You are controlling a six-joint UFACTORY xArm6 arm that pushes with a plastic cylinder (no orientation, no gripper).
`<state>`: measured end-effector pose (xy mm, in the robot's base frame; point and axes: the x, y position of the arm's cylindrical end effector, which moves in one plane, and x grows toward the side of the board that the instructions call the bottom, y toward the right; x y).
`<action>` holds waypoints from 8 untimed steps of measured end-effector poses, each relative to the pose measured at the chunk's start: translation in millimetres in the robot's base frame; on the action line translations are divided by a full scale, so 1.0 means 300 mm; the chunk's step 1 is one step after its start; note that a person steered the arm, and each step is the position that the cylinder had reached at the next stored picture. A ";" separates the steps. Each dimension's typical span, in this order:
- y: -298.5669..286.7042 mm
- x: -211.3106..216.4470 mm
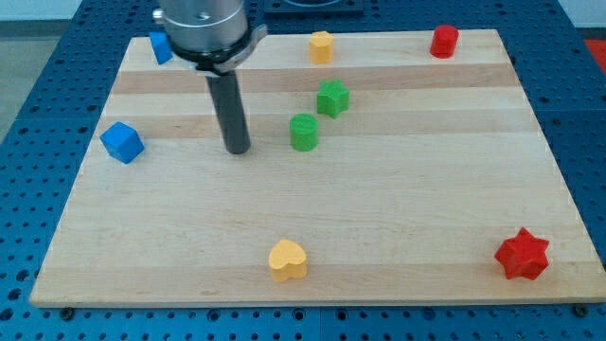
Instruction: Push the green circle towards the center right of the board
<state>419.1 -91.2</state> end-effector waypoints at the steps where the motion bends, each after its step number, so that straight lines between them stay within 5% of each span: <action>1: 0.090 -0.028; 3: 0.325 -0.029; 8: 0.478 -0.088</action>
<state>392.8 52.2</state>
